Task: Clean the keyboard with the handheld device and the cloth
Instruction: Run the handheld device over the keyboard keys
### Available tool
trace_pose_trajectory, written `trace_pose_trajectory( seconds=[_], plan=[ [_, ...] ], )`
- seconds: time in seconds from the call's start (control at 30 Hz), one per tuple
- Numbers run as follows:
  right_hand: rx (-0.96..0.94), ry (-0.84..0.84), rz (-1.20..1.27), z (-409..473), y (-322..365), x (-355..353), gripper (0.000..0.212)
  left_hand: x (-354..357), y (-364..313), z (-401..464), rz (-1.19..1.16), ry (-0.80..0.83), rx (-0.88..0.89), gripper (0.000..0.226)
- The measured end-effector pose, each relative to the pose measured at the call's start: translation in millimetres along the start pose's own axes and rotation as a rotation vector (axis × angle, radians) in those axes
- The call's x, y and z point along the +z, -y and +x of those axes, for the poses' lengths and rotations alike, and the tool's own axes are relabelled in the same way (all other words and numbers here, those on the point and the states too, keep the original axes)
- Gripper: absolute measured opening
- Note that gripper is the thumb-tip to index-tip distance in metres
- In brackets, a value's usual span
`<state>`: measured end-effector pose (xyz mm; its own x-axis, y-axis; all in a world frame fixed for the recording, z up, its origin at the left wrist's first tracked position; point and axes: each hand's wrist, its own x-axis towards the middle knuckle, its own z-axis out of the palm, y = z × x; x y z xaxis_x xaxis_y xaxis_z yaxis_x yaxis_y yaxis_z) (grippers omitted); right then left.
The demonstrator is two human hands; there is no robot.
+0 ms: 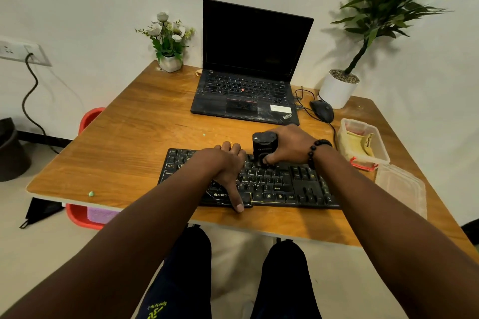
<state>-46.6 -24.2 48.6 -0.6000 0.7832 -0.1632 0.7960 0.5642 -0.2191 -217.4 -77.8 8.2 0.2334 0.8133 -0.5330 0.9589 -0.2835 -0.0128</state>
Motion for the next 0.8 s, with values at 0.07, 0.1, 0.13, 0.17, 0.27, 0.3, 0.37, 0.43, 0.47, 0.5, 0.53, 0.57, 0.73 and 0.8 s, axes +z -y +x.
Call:
trace_pose_trajectory(
  seconds=[0.07, 0.1, 0.13, 0.17, 0.27, 0.3, 0.37, 0.43, 0.47, 0.5, 0.53, 0.57, 0.73, 0.8],
  plan=[
    [0.022, 0.034, -0.012, 0.6, 1.3, -6.6, 0.041, -0.7, -0.7, -1.5, -0.001, -0.005, 0.006, 0.144],
    [0.031, 0.009, -0.015, 1.6, 2.0, -7.3, 0.044, -1.0, -0.8, -2.2, -0.005, -0.005, 0.007, 0.144],
    [0.037, -0.028, -0.016, 2.5, 2.5, -6.4, 0.044, -0.9, -0.7, -1.9, -0.011, -0.006, 0.007, 0.143],
    [0.037, -0.061, -0.013, 3.3, 3.3, -4.1, 0.044, -0.5, -0.4, -1.2, -0.017, -0.005, 0.006, 0.144],
    [0.028, -0.078, -0.029, 6.5, 6.4, 3.5, 0.040, 0.6, 0.7, -0.8, -0.023, -0.008, 0.004, 0.144],
    [0.025, -0.089, -0.048, 7.5, 6.1, 4.7, 0.039, 0.3, 0.7, -1.5, -0.024, -0.007, 0.004, 0.145],
    [0.032, -0.136, -0.063, 8.0, 3.7, 4.9, 0.039, 0.4, 1.0, -1.4, -0.019, -0.005, 0.007, 0.145],
    [0.042, -0.147, 0.014, 5.0, -0.8, 4.5, 0.040, 0.9, 1.0, -0.1, -0.020, -0.005, 0.008, 0.146],
    [0.042, -0.125, 0.062, 2.8, -2.2, 4.6, 0.042, 1.5, 1.7, 1.0, -0.025, -0.005, 0.004, 0.146],
    [0.037, -0.095, 0.088, 0.2, -2.2, 4.8, 0.043, 2.0, 2.2, 1.9, -0.028, -0.002, 0.002, 0.147],
    [0.031, -0.086, 0.078, -0.5, -2.3, 5.0, 0.044, 2.0, 2.8, 2.8, -0.028, 0.001, 0.002, 0.147],
    [0.032, -0.118, 0.032, 0.7, -3.1, 5.5, 0.043, 2.0, 3.3, 3.2, -0.025, 0.003, 0.003, 0.147],
    [0.004, -0.143, 0.081, 5.2, -1.6, 3.8, 0.044, 2.9, 4.1, 2.8, -0.022, -0.003, 0.000, 0.147],
    [0.016, -0.114, 0.016, 5.4, 0.6, 6.4, 0.042, 2.7, 3.7, 2.3, -0.024, -0.006, 0.000, 0.146]
  ],
)
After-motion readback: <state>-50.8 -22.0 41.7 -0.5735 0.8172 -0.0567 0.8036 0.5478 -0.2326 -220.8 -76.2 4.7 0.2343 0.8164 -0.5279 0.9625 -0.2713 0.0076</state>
